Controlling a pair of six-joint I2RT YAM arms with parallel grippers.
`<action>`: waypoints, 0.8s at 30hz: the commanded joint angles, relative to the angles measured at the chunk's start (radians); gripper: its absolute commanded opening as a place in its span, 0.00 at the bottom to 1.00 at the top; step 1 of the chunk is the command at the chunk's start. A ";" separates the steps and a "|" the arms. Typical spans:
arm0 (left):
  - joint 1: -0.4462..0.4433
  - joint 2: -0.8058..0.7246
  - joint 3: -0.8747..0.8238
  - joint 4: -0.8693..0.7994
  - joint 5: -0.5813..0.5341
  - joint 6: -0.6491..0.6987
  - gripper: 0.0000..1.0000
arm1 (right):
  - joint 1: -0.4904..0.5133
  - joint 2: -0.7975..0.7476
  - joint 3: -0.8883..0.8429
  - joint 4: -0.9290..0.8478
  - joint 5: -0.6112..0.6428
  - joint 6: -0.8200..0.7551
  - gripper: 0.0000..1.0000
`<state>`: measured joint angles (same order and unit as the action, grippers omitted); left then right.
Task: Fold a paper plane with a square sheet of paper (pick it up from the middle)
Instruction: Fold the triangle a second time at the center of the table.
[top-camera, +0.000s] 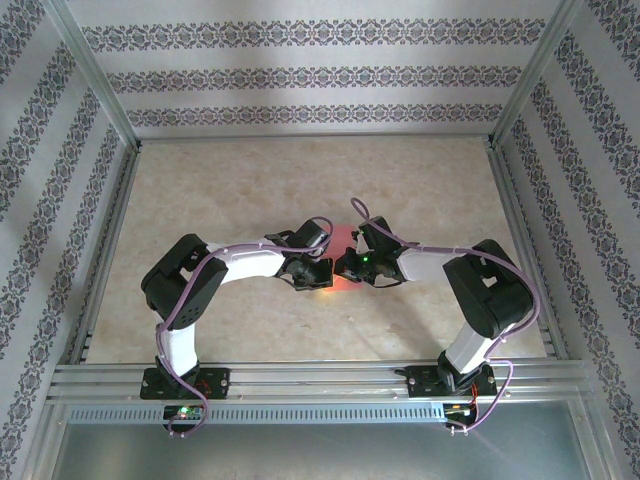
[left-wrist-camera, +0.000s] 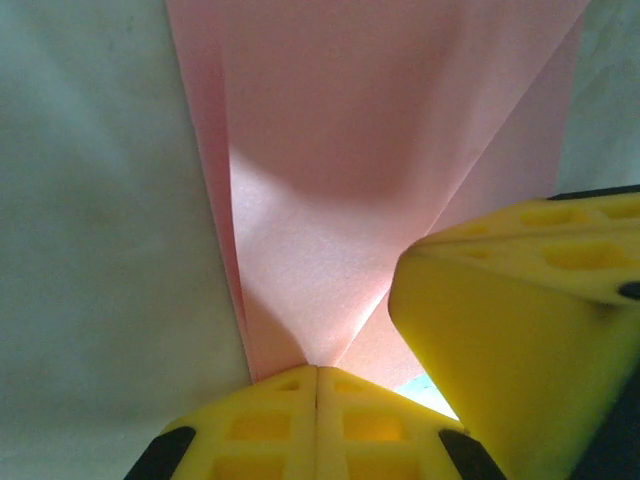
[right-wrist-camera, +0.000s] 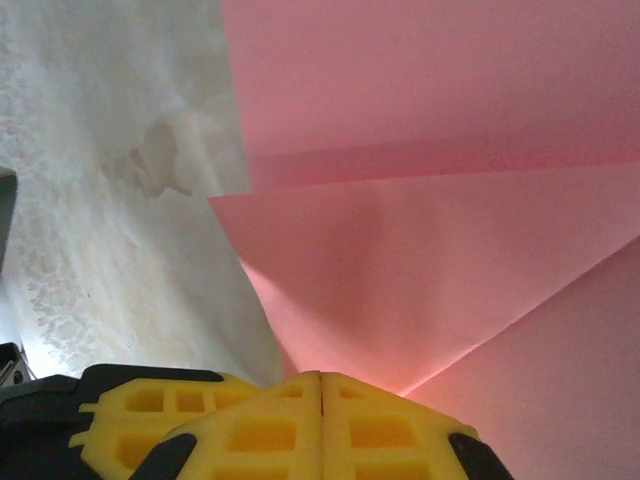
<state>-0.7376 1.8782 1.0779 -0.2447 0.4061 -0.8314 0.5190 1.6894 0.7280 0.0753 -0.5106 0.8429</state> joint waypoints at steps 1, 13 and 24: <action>0.001 0.011 -0.038 -0.033 -0.030 -0.008 0.00 | 0.006 0.045 -0.002 0.000 -0.006 0.013 0.06; 0.011 -0.057 -0.038 0.058 -0.003 -0.005 0.00 | -0.005 0.093 -0.004 -0.039 0.023 0.019 0.06; 0.018 -0.011 -0.072 0.026 -0.030 -0.022 0.00 | -0.017 0.094 0.001 -0.040 0.008 0.021 0.06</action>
<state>-0.7311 1.8557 1.0382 -0.2016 0.4095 -0.8429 0.5121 1.7401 0.7376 0.1017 -0.5247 0.8616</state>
